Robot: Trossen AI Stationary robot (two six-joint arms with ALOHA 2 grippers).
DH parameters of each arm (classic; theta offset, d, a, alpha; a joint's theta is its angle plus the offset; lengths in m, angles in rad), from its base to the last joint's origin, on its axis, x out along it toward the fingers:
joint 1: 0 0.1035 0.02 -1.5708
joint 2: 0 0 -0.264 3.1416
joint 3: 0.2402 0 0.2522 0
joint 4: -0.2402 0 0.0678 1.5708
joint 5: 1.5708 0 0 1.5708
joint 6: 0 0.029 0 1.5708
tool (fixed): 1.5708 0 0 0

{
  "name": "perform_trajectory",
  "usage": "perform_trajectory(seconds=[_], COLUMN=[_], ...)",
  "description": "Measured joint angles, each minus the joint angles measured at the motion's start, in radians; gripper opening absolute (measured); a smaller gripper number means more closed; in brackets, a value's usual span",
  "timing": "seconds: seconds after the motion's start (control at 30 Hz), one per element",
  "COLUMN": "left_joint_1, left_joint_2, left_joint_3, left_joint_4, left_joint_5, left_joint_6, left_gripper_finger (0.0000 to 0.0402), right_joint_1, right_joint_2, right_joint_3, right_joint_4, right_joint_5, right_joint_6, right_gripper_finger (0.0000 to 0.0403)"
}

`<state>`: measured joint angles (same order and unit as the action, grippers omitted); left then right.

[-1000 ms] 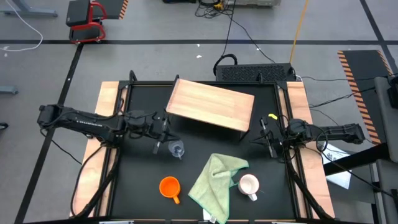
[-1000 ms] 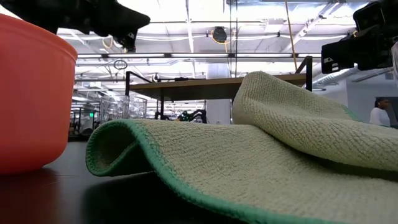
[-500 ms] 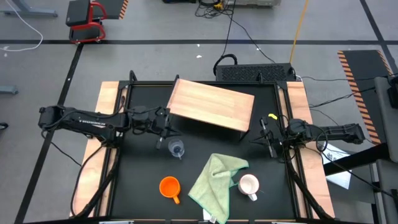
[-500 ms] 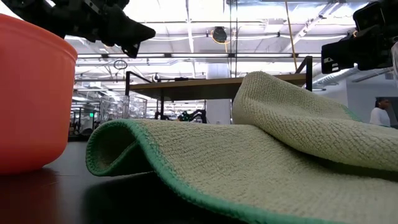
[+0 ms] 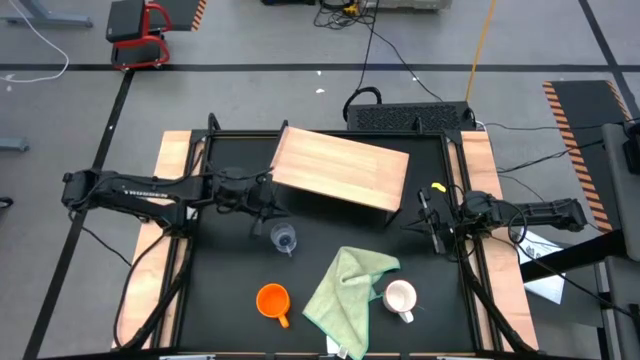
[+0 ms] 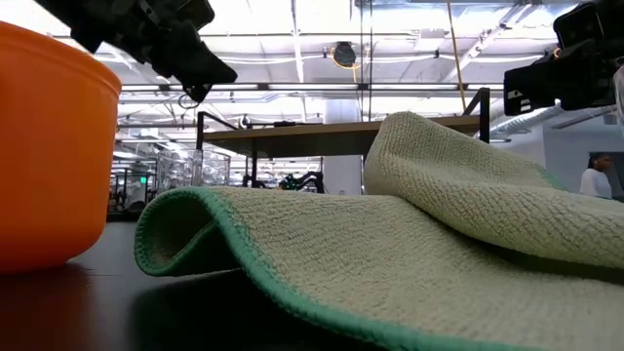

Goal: Stack small to large cups/mugs on shelf
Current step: Put the transparent mug on the shelf

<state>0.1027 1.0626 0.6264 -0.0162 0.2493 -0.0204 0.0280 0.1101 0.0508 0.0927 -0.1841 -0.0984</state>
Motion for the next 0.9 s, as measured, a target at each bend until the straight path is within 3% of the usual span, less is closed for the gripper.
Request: perform_trajectory(seconds=[0.33,0.9], left_joint_1=[-0.014,-0.067], left_joint_2=[0.050,0.476], left_joint_3=[0.180,0.620], left_joint_4=[-0.313,-0.880], left_joint_5=[-0.021,-0.044], left_joint_6=[0.094,0.299], left_gripper_finger=[0.0000,0.0000], right_joint_1=[0.000,0.000], right_joint_2=[0.000,0.009], right_joint_3=[0.000,0.000], right_joint_4=[-0.001,-0.019], right_joint_5=[0.000,0.001], right_joint_6=[0.000,0.000], right_gripper_finger=[0.0000,0.0000])
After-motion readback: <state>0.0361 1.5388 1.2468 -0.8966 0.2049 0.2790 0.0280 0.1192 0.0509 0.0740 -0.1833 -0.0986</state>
